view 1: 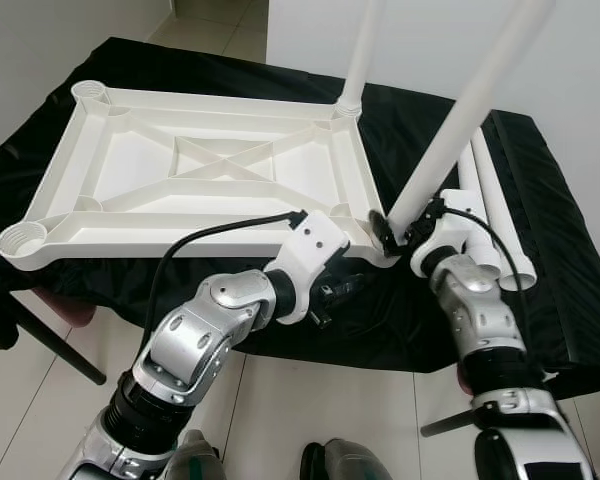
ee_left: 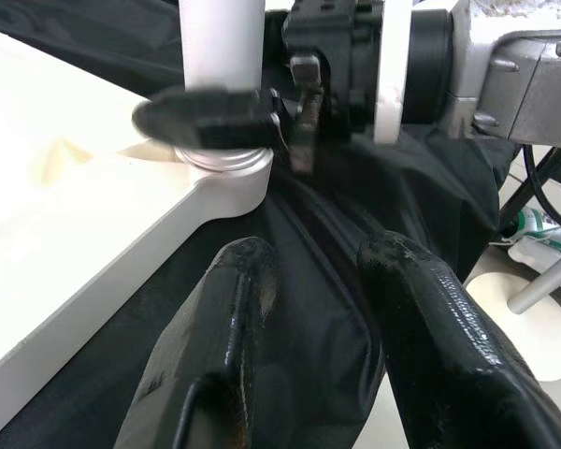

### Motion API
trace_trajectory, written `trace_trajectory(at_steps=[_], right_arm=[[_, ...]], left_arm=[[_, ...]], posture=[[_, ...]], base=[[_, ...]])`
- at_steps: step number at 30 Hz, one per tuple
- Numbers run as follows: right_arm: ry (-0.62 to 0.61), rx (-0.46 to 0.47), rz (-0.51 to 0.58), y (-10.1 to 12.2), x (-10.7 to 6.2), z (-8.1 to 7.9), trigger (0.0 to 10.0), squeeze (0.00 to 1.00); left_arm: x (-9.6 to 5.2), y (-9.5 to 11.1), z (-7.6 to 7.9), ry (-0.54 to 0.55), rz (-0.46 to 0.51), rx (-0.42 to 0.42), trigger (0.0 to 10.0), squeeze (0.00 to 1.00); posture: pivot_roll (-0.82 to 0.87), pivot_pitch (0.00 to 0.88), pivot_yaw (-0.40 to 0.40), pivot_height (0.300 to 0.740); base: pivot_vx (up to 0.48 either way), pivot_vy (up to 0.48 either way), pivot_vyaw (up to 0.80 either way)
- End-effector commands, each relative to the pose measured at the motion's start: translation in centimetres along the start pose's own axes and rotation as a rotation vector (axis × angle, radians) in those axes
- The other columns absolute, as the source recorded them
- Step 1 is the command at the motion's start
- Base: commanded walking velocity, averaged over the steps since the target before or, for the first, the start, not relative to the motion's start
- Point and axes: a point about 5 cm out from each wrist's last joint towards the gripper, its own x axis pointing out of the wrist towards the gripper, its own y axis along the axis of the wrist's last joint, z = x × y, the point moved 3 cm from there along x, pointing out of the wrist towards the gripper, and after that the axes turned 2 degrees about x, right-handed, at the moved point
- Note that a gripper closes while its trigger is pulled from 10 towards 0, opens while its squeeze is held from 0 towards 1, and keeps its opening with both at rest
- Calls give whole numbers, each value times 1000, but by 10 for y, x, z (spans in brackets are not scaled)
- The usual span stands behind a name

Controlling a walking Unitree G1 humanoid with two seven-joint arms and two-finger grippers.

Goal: Building children table

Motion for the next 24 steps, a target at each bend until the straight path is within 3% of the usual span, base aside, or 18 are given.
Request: trace_trajectory(at_steps=[1,4,14,15,16,17,18,24], right_arm=[[84,-3,-8,-2,1,-6,10000,0],[140,-18,0,-1,2,-7,10000,0],[130,-49,12,7,11,9,10000,0],[128,-45,11,7,12,11,8549,0],[128,-45,11,7,12,11,8549,0],[115,-44,2,4,12,13,2078,0],[111,-35,-6,2,11,14,0,0],[113,-24,-21,-7,8,15,0,0]], left_arm=[[2,1,-3,29,-2,5,10000,0],[2,1,-4,31,0,4,10000,0],[1,2,-6,36,-1,6,10000,0],[1,2,-6,37,0,6,10000,0],[1,2,-6,37,0,6,10000,0],[1,2,-5,37,1,6,10000,0],[1,2,-5,36,1,5,10000,0],[1,2,-4,34,0,3,10000,0]], posture=[[-19,14,-80,740],[-18,13,-77,740],[-14,14,-77,740],[-13,15,-78,740],[-13,15,-78,740],[-13,15,-78,740],[-13,18,-78,740],[-14,21,-76,740]], base=[[0,0,0],[0,0,0],[0,0,0],[0,0,0],[0,0,0],[0,0,0],[0,0,0],[0,0,0]])
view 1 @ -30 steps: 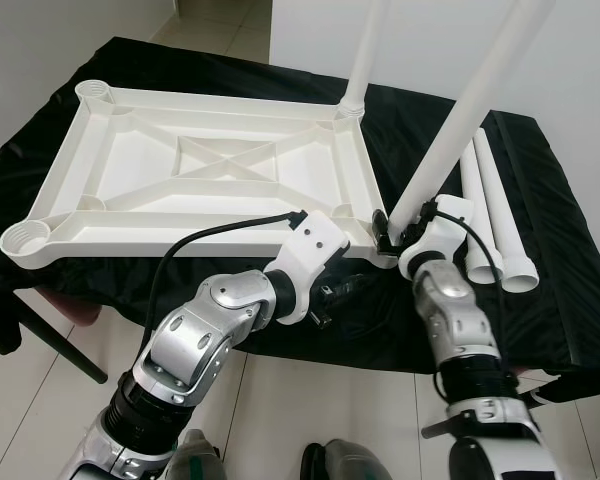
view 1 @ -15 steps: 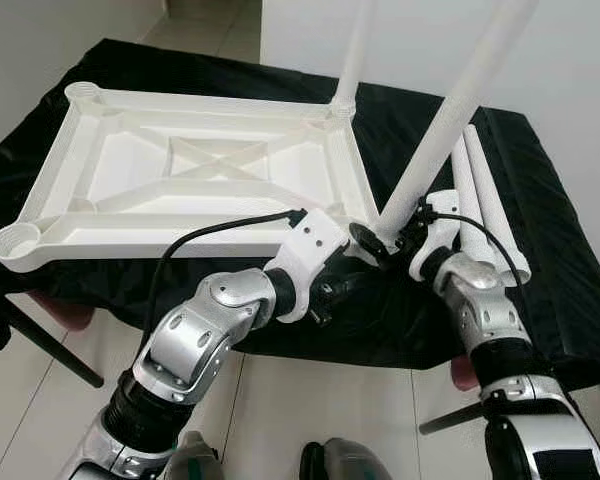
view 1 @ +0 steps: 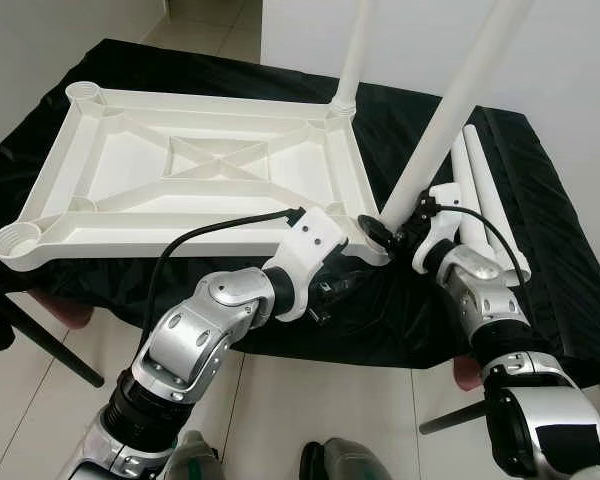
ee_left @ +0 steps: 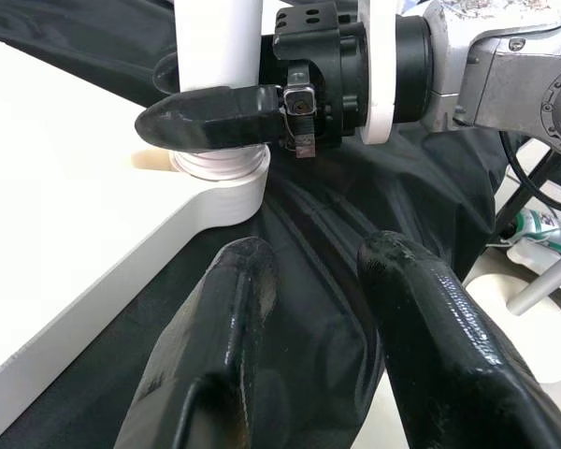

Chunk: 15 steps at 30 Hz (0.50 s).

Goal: Building children table

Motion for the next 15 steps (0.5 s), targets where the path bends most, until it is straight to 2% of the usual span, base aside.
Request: trace_trajectory(at_steps=[1,9,10,12,13,15], right_arm=[[-6,-6,-15,-5,-4,4,0,0],[-63,4,8,-6,-8,4,0,0],[-89,3,7,-6,-8,5,2588,0],[-105,1,5,-7,-8,5,2588,0],[-135,10,5,-7,-7,5,10000,0],[-162,23,16,-6,-6,3,10000,0]], left_arm=[[2,1,-1,26,-5,4,10000,0],[1,0,1,23,-5,0,10000,0],[1,0,1,23,-5,0,10000,0],[1,0,1,23,-5,0,10000,0],[1,0,1,24,-5,-1,10000,0],[1,0,1,25,-4,-1,10000,0]], posture=[[-16,22,-76,740],[-19,27,-80,740],[-19,27,-82,740],[-19,27,-82,740],[-18,26,-84,740],[-18,26,-84,740]], base=[[0,0,0],[0,0,0],[0,0,0],[0,0,0],[0,0,0],[0,0,0]])
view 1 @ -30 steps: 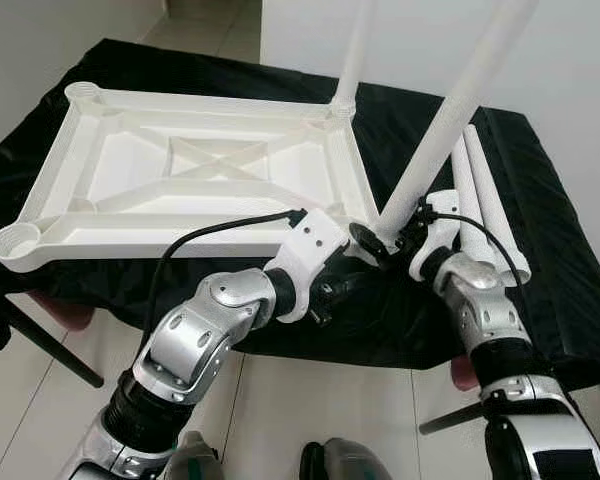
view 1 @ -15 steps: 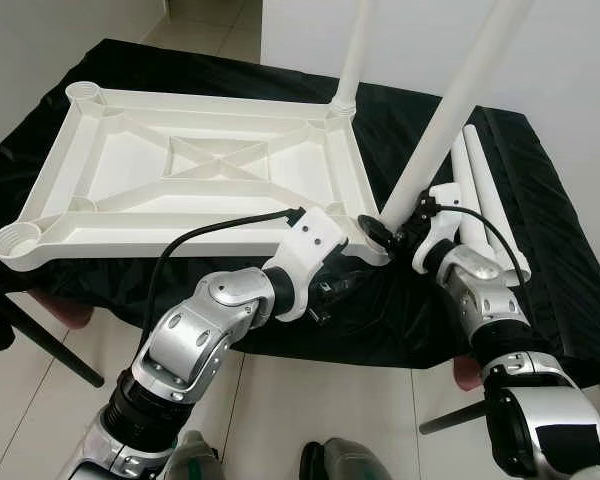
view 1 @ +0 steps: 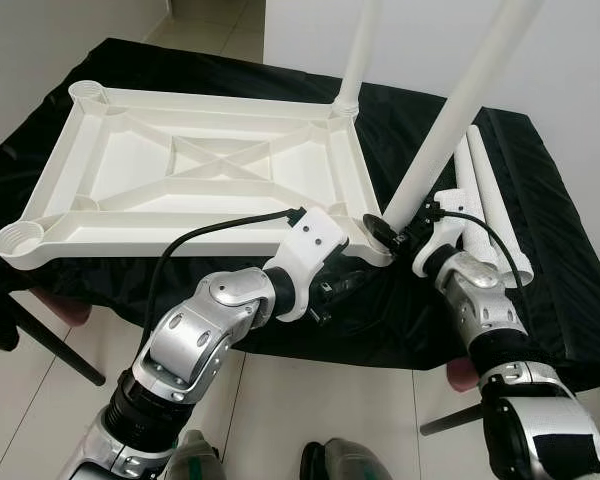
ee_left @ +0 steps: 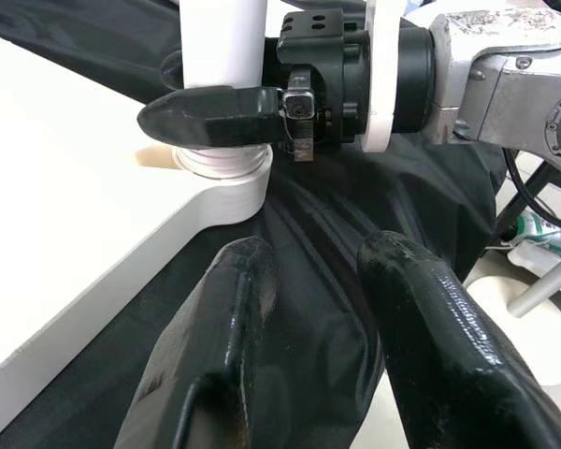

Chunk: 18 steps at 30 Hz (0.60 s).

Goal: Building children table

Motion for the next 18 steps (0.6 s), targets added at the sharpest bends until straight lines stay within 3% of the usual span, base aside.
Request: trace_trajectory(at_steps=[1,5,7,8,10,12,13,16,18], right_arm=[[-108,10,-2,-2,-2,4,10000,0],[-194,40,18,1,-1,3,10000,0],[-349,99,40,3,-5,6,10000,0],[-349,99,40,3,-5,6,10000,0],[-544,93,64,2,-13,6,10000,0],[-580,89,65,1,-15,6,10000,0],[-669,99,44,-6,-21,4,10000,0],[-690,117,30,-11,-22,1,10000,0],[-661,129,7,-14,-19,-12,10000,0]], left_arm=[[1,-1,0,27,-5,0,10000,0],[1,-1,0,28,-5,0,10000,0],[1,-1,0,27,-7,1,10000,0],[1,-1,0,27,-7,1,10000,0],[2,-1,0,26,-5,0,10000,0],[2,-1,1,26,-5,1,10000,0],[3,-1,1,24,-6,2,10000,0],[3,-1,1,24,-6,2,10000,0],[4,-1,1,24,-4,2,10000,0]], posture=[[-19,25,-83,740],[-20,26,-83,740],[-21,23,-87,740],[-21,23,-87,740],[-20,19,-89,740],[-20,19,-89,740],[-20,14,-91,740],[-19,12,-92,740],[-20,8,-92,740]], base=[[0,0,0],[0,0,0],[0,0,0],[0,0,0],[0,0,0],[0,0,0],[0,0,0],[0,0,0],[0,0,0]])
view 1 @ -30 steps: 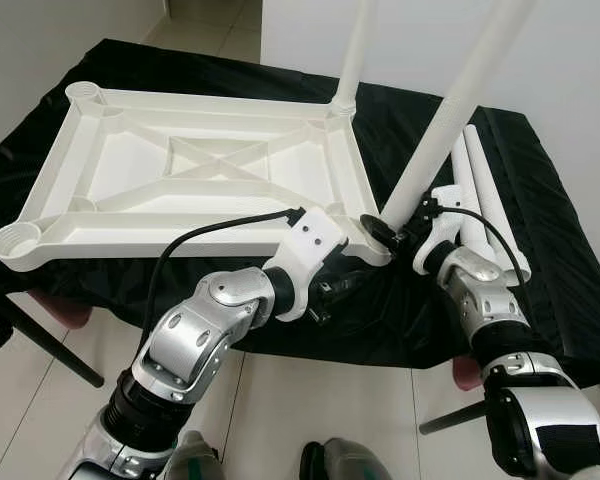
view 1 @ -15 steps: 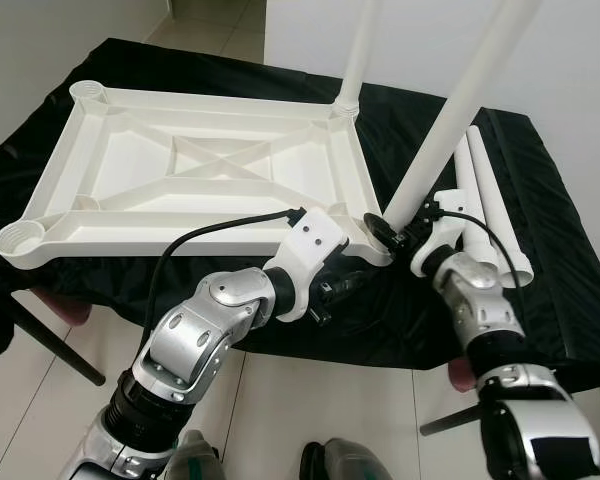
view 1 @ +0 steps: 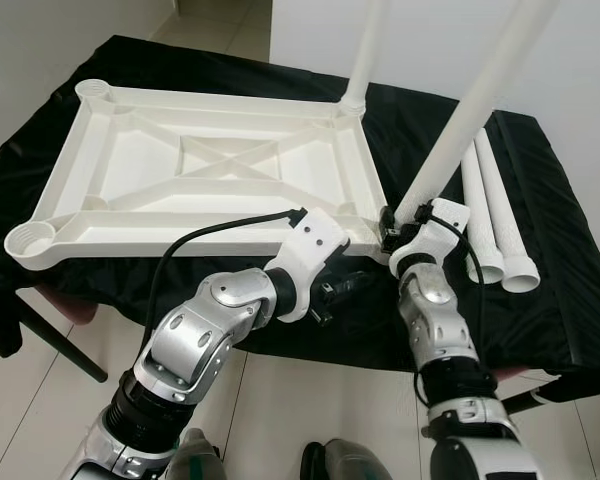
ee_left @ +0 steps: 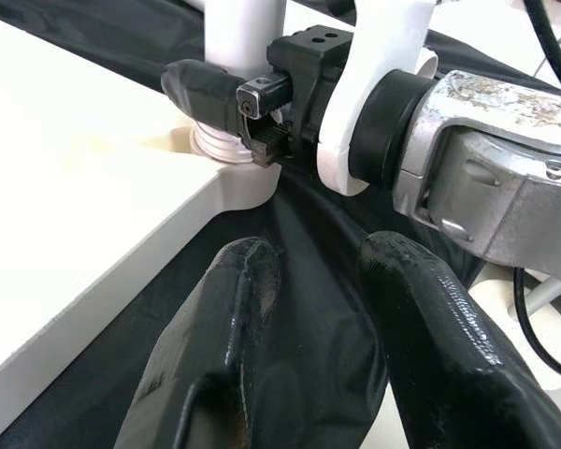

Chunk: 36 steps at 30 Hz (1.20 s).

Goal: Building children table

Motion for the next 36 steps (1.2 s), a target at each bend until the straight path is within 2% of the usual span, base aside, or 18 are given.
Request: trace_trajectory(at_steps=[1,5,6,10,12,13,14,17,20,21,25,30,36], right_arm=[[-31,-27,-60,-12,-7,6,10000,0],[-27,-35,-49,-8,-6,8,10000,0],[-19,-23,-41,-6,-6,8,10000,1000],[3,-10,-23,-2,-7,6,10000,1000],[100,15,-3,3,-7,-2,10000,1000],[100,15,-3,3,-7,-2,10000,1000],[208,39,12,8,-5,-7,10000,1000],[240,42,16,10,-4,-7,10000,1000],[367,24,-24,12,4,-2,10000,1000],[408,14,-33,12,6,-2,10000,0],[520,14,-57,9,7,-1,10000,0],[682,-71,-100,-4,7,1,10000,0],[666,-110,-105,-5,16,6,10000,0]], left_arm=[[3,-1,0,27,-6,3,10000,0],[4,-1,1,21,-7,8,10000,0],[4,-1,1,19,-8,9,10000,0],[4,-2,1,20,-10,10,10000,0],[3,-2,1,21,-10,10,10000,0],[3,-2,1,21,-10,10,10000,0],[3,-3,2,18,-14,10,10000,0],[3,-4,2,17,-15,10,10000,0],[2,-4,1,18,-19,13,10000,0],[2,-4,1,17,-19,13,10000,0],[3,-4,2,12,-18,15,10000,0],[4,-3,2,5,-20,17,10000,0],[2,-4,1,12,-22,20,10000,0]], posture=[[-21,7,-93,740],[-22,4,-97,740],[-22,2,-97,740],[-22,2,-97,740],[-20,1,-97,740],[-20,1,-97,740],[-16,0,-96,740],[-15,0,-96,740],[-19,0,-91,740],[-19,0,-91,740],[-24,0,-87,740],[-25,0,-77,740],[-14,0,-77,740]], base=[[0,0,0],[0,0,0],[0,0,0],[0,0,0],[0,0,0],[0,0,0],[0,0,0],[0,0,0],[0,0,0],[0,0,0],[0,0,0],[0,0,0],[0,0,0]])
